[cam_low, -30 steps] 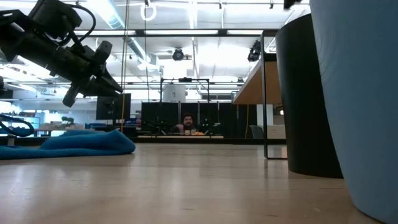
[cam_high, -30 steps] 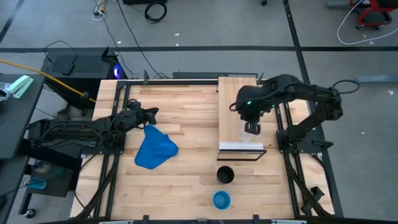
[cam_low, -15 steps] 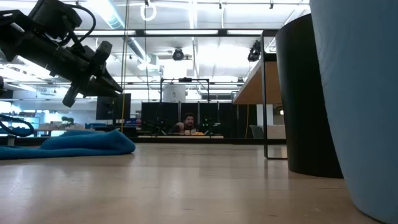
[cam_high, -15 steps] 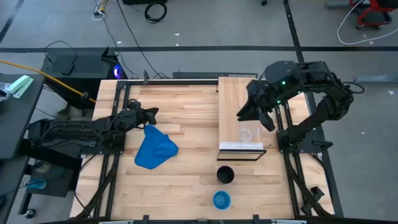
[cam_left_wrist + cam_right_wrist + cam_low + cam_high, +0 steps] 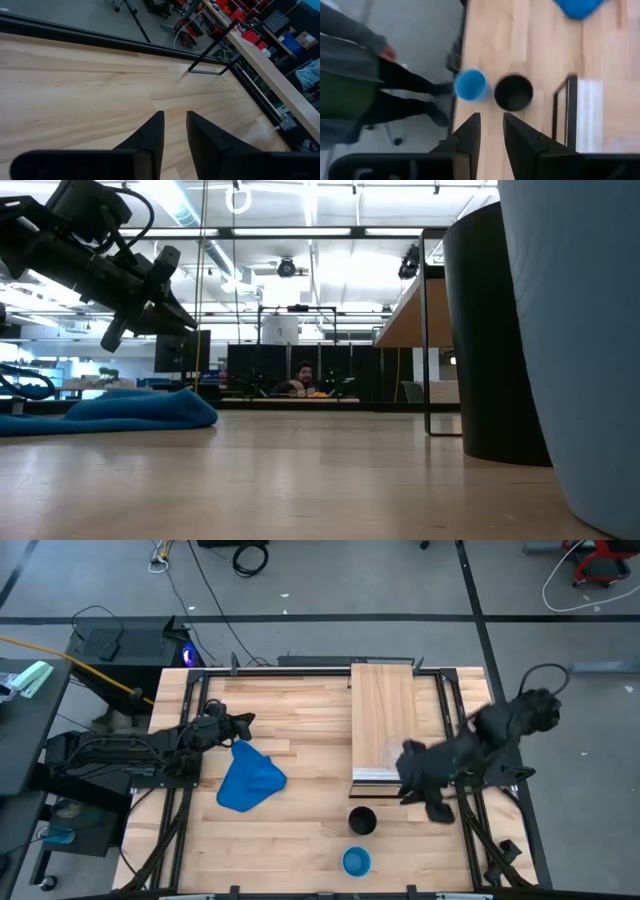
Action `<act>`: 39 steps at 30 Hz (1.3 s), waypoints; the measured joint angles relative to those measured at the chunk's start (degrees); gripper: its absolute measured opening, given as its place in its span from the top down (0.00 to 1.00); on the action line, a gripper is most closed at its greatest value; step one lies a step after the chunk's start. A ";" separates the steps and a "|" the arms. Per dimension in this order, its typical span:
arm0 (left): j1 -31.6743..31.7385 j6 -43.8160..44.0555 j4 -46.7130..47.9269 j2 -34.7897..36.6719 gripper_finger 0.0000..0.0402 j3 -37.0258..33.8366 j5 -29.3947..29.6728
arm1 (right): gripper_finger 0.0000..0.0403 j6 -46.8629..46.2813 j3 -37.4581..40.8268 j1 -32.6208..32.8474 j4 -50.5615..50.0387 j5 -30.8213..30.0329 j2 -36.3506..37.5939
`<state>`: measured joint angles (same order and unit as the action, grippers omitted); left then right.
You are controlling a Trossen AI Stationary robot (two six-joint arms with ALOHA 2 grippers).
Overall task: Stack small to large cups/mugs on shelf
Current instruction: Put the blue cup on the shelf
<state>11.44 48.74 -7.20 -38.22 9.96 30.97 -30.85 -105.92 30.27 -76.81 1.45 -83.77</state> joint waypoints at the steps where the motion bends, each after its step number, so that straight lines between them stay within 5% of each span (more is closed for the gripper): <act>1: 0.00 0.00 -0.02 0.00 0.77 0.00 0.00 | 0.78 -1.76 2.40 1.26 1.33 -0.96 0.08; 10: 0.00 -0.01 0.00 -0.02 0.79 0.00 -0.01 | 0.78 -23.32 19.83 10.43 16.33 -1.43 -2.91; 23: 0.00 0.00 -0.01 0.00 0.78 0.00 0.00 | 0.85 -50.43 13.63 12.46 22.36 -6.18 -20.25; 39: 0.00 0.01 0.00 -0.02 0.78 0.00 -0.01 | 0.91 -57.75 12.58 11.35 20.15 -6.97 -24.67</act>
<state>11.44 48.75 -7.20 -38.24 9.96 30.96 -88.60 -93.34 41.62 -56.66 -5.52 -108.44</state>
